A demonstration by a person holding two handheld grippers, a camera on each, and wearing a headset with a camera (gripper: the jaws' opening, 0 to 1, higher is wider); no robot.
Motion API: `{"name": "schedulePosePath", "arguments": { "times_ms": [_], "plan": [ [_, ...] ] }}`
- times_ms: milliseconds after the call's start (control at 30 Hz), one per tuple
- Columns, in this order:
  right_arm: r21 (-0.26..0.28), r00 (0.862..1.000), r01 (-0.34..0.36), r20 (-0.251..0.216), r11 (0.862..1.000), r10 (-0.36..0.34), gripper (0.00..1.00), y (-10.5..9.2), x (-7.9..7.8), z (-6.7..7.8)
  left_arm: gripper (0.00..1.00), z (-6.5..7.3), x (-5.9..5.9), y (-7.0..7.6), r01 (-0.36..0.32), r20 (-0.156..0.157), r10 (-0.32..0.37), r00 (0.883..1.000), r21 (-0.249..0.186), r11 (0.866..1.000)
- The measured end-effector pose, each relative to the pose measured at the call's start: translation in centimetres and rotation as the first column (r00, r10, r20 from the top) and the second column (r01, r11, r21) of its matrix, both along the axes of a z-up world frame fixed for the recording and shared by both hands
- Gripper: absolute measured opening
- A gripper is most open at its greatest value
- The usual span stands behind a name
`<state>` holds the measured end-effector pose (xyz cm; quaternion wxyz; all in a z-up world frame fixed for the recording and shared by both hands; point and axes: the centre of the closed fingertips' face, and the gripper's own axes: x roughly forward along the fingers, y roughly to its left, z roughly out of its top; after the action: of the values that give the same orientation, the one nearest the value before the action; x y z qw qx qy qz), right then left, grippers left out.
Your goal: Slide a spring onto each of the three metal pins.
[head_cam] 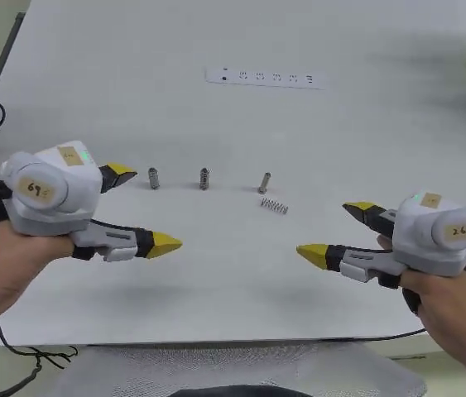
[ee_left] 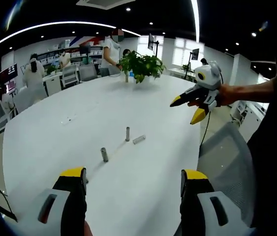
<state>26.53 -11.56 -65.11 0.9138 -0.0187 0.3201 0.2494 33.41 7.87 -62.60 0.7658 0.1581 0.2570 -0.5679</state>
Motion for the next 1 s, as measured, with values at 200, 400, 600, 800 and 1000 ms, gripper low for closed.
{"name": "schedulePosePath", "arguments": {
  "times_ms": [200, 400, 600, 800, 1000],
  "plan": [
    [-0.003, 1.000, 0.001, -0.003, 1.000, -0.001, 0.72, -0.3, -0.2, 0.1, 0.75, -0.4, -0.3, -2.6, 0.096, 0.016, -0.096, 0.995, 0.024, 0.995],
    [-0.008, 1.000, 0.006, -0.002, 1.000, -0.006, 0.72, -0.5, -0.3, 0.2, 0.75, -0.9, -0.7, -4.8, 0.179, 0.023, -0.180, 0.983, 0.047, 0.983],
    [-0.008, 1.000, 0.008, -0.005, 1.000, -0.008, 0.72, -0.5, -0.5, 0.2, 0.74, -1.6, -1.1, -6.6, 0.242, 0.020, -0.244, 0.970, 0.063, 0.968],
    [-0.010, 1.000, 0.009, -0.007, 1.000, -0.009, 0.72, -0.5, -0.8, 0.2, 0.74, -2.4, -1.5, -8.7, 0.301, 0.012, -0.302, 0.953, 0.066, 0.951],
    [-0.015, 1.000, 0.007, -0.009, 1.000, -0.007, 0.72, -0.5, -0.9, 0.2, 0.73, -3.0, -1.3, -10.7, 0.343, 0.010, -0.345, 0.939, 0.068, 0.937]
  ]
}}
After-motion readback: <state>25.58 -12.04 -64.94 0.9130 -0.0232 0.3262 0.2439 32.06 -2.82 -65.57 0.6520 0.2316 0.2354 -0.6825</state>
